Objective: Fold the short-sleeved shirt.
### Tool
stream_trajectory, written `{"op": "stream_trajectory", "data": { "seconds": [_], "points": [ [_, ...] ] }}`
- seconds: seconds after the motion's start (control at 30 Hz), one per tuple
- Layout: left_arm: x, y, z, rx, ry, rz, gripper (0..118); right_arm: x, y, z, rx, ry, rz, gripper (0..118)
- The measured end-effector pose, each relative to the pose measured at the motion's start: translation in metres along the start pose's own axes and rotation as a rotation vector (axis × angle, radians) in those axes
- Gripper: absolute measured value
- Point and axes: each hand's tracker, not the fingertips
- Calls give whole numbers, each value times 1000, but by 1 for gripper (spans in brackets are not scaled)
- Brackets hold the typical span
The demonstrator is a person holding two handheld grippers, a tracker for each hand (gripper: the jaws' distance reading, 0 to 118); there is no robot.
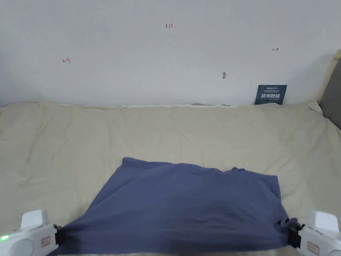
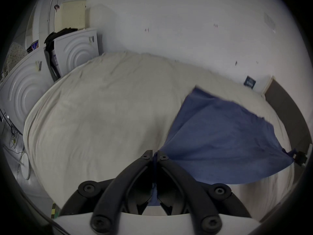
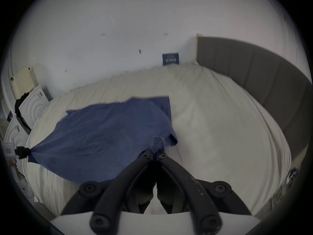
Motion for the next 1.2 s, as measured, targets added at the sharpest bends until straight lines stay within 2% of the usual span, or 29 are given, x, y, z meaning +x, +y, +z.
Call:
{"op": "stream_trajectory", "data": {
  "seconds": [0.13,0.3,0.4,0.53,0.57,0.6,0.63,0.7,0.73,0.77,0.8,1.0,1.1,1.2],
  "points": [
    [7,-57,22,-76,15,-3,4,11,-51,24,-59,-11,-3,3],
    [19,-109,34,-167,58,-95,4,17,-102,36,-159,-33,6,3],
    [24,-122,31,-220,69,-96,4,17,-123,29,-246,-45,-3,3],
    [32,-121,27,-231,76,-86,5,13,-135,23,-265,-52,9,5],
    [30,-118,26,-243,79,-86,12,11,-131,25,-258,-60,14,8],
    [34,-114,27,-246,80,-87,35,10,-126,27,-259,-67,17,23],
    [38,-110,29,-243,83,-90,64,8,-120,31,-258,-70,19,38],
    [42,-97,44,-188,73,-86,115,3,-103,44,-184,-69,36,83],
    [48,-89,49,-141,58,-77,118,2,-92,53,-146,-67,43,97],
    [73,-86,57,-208,-269,224,118,-2,-79,63,-93,-67,48,104],
    [73,-73,68,-116,-235,217,116,-7,-66,76,-25,-63,51,104],
    [109,2,123,261,-268,247,116,-37,0,152,329,-30,100,104],
    [132,28,143,445,-256,240,116,-52,16,182,469,-27,137,104],
    [151,46,156,555,-276,248,116,-65,23,201,570,-48,153,104]
  ]
}}
